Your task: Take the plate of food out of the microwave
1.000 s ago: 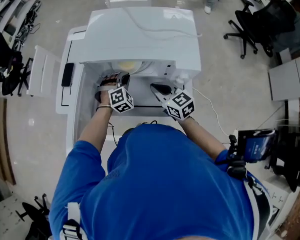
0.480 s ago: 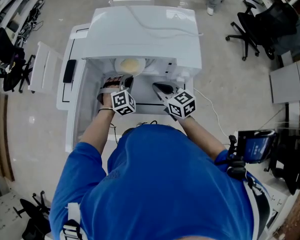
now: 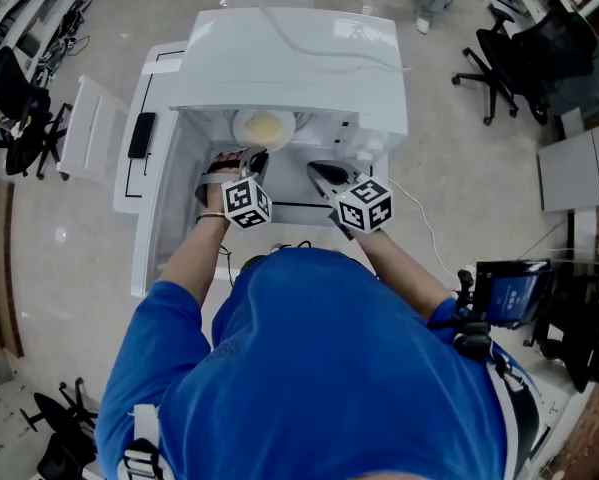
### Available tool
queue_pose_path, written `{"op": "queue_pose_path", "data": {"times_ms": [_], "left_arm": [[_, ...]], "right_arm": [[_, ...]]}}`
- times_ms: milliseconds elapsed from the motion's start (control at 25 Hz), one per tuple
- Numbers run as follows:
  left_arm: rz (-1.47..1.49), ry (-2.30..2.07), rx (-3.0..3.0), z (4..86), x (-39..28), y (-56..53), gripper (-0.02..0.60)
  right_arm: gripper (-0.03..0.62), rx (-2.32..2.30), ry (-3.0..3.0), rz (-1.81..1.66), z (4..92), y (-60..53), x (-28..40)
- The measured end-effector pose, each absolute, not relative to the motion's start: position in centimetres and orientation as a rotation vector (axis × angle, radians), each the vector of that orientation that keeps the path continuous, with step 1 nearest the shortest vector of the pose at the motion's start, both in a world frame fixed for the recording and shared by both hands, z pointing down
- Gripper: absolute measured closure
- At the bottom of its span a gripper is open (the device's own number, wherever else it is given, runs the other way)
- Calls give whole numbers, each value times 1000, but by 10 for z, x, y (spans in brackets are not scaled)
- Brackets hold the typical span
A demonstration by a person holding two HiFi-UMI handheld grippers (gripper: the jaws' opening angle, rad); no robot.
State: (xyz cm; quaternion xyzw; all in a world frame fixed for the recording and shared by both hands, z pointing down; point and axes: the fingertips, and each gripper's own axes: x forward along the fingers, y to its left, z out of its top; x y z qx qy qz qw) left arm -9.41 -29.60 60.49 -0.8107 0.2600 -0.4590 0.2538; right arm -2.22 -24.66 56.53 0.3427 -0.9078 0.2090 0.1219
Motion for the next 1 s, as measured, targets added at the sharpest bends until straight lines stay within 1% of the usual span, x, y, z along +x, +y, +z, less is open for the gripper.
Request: {"op": "queue_pose_path", "data": {"times_ms": [320,680,800,1000], "left_arm": [[-1143,860,-2350,595,-103,-296,540],[-976,1201,-2593,586,-128,-295,514],[-897,1352,-2700,588,-140,-297,509],[-760,1526,-2871,588,-150,-298,494]], "right_arm": [[595,1029,-2663,716,568,-251,-28],[595,1133,-2716,1164,567,-266,-42],[569,1150,-2698,1302,577,-272,-45],[484,1193,-2665,1568,584,-284,-49]]}}
